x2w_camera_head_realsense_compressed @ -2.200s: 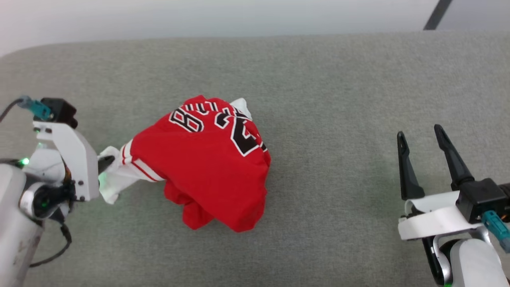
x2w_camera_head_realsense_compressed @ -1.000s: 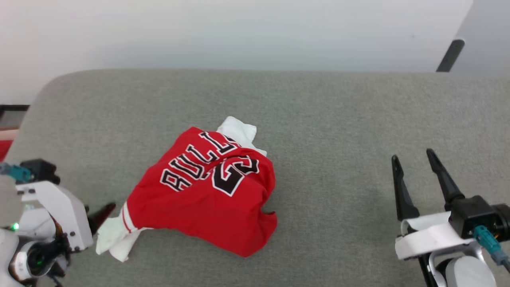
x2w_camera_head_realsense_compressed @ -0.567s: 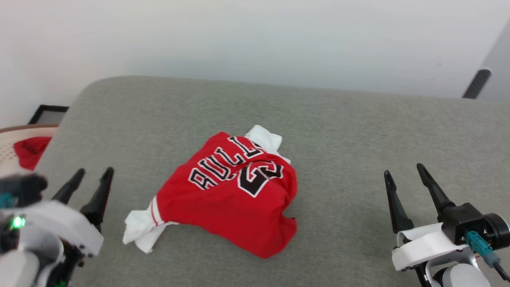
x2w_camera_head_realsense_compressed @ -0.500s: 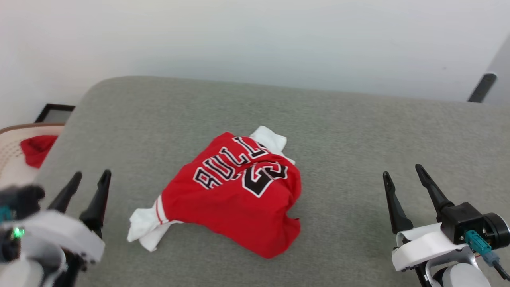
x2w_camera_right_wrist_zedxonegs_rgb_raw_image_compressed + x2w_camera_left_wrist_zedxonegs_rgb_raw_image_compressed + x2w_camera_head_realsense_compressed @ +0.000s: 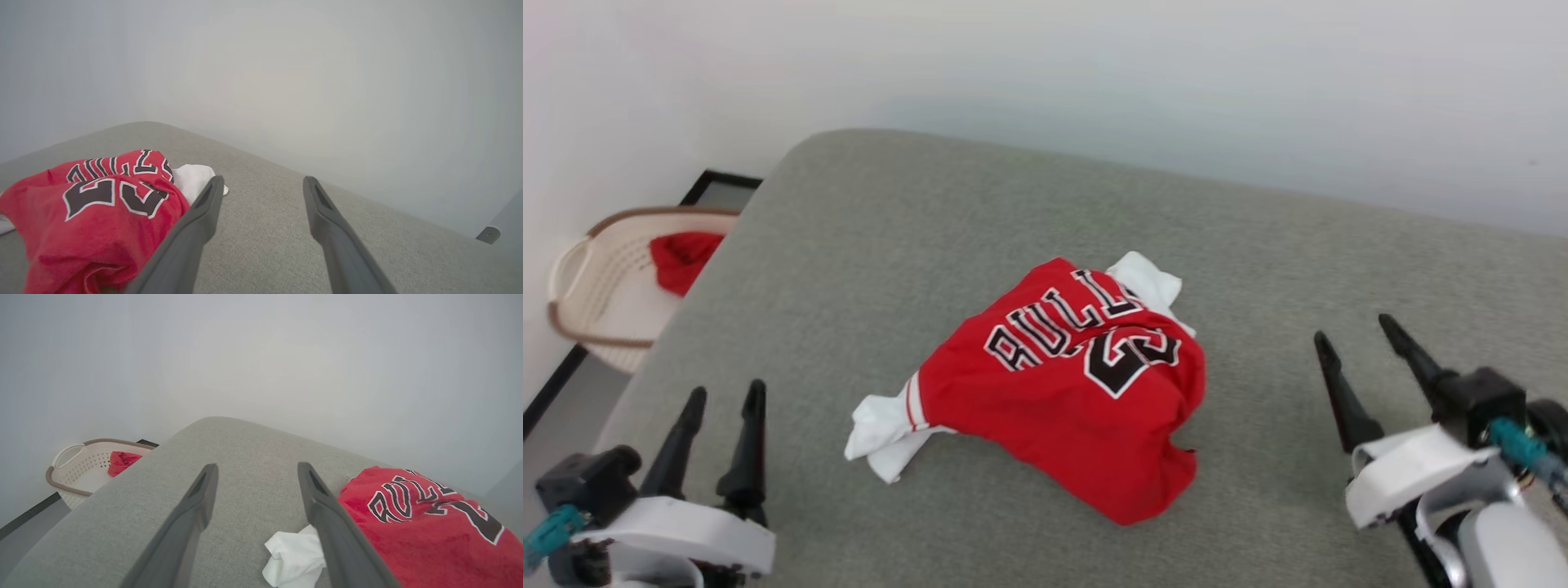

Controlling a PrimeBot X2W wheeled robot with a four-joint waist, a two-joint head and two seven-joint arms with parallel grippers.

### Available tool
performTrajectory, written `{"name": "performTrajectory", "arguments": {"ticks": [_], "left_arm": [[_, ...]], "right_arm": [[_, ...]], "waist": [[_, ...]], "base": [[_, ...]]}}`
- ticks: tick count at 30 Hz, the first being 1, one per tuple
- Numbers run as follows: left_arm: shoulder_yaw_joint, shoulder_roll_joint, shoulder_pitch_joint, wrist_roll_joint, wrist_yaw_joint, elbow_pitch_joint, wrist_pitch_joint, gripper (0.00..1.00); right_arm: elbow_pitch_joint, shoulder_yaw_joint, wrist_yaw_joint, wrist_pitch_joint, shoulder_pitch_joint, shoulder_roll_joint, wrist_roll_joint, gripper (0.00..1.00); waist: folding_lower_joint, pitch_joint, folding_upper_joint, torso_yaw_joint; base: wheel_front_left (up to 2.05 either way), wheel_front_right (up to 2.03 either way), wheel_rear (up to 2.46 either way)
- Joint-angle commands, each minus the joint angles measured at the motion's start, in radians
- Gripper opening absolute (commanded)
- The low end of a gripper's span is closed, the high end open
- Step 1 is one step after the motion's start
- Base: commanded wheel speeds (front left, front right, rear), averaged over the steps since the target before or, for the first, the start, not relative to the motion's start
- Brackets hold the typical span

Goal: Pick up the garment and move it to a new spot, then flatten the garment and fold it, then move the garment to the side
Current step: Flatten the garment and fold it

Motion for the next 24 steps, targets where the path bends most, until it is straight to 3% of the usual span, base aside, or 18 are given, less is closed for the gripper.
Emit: {"name": "performTrajectory", "arguments": {"ticks": [1, 13, 18, 24], "left_arm": [[0.009, -0.01, -0.002, 0.005, -0.002, -0.003, -0.005, 1.0], [0.07, -0.208, -0.055, 0.161, -0.094, -0.007, -0.003, 1.0], [0.065, -0.262, -0.082, 0.198, -0.111, 0.011, -0.003, 1.0], [0.048, -0.304, -0.107, 0.209, -0.116, 0.015, -0.003, 1.0]], "right_arm": [[-0.003, 0.0, 0.0, 0.007, -0.016, -0.009, 0.01, 1.0], [0.01, 0.173, 0.0, 0.288, -0.197, -0.203, 0.204, 1.0], [0.01, 0.285, 0.0, 0.372, -0.269, -0.278, 0.278, 1.0], [0.042, 0.365, 0.0, 0.412, -0.334, -0.323, 0.322, 1.0]], "waist": [[0.0, 0.023, 0.0, 0.028], [0.0, 0.136, 0.0, 0.158], [0.0, 0.173, 0.0, 0.2], [0.0, 0.201, 0.0, 0.237]], "base": [[0.0, 0.0, 0.0], [0.0, 0.0, 0.0], [0.0, 0.0, 0.0], [0.0, 0.0, 0.0]]}}
